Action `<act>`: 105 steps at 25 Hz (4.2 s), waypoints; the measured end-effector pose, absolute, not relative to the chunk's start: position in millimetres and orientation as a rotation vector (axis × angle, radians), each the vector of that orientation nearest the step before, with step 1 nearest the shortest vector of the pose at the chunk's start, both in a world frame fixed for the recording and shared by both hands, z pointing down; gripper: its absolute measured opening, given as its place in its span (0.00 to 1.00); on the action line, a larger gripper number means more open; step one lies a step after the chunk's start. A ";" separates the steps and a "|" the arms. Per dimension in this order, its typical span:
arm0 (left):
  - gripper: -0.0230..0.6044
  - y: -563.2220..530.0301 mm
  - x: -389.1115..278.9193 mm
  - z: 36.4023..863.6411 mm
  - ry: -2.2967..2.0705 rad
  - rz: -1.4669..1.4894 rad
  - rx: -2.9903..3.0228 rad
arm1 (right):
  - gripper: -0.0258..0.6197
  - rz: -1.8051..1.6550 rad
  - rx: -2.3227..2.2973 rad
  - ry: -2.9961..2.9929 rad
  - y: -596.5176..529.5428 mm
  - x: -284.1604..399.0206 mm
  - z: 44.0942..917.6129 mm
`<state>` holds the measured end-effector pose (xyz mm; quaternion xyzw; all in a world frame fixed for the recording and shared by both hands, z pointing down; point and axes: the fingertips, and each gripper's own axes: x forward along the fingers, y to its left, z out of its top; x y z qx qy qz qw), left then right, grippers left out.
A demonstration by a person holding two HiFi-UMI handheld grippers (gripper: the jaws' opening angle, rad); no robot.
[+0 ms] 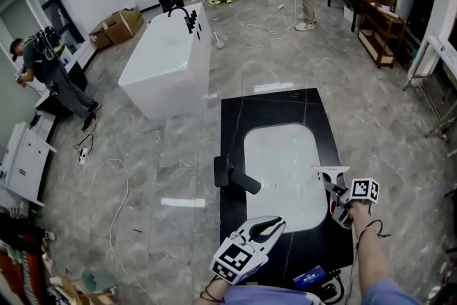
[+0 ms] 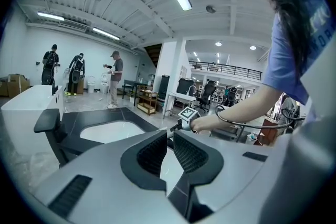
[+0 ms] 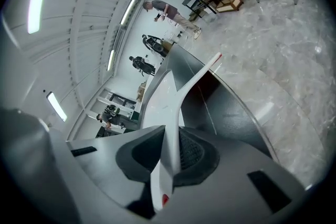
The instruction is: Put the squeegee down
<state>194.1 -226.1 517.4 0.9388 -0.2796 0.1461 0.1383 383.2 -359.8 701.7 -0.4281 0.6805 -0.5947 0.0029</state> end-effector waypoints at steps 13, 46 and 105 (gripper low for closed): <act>0.11 -227.0 186.5 518.1 -0.819 0.446 2.702 | 0.32 -1.730 -1.736 2.448 -350.3 387.7 705.7; 0.11 -206.5 126.2 502.9 -0.767 0.386 2.759 | 0.56 -0.957 -2.031 2.477 -263.8 317.6 547.7; 0.11 31.8 59.9 516.1 -0.353 0.424 2.858 | 0.14 -1.071 -1.945 2.155 68.2 134.0 528.8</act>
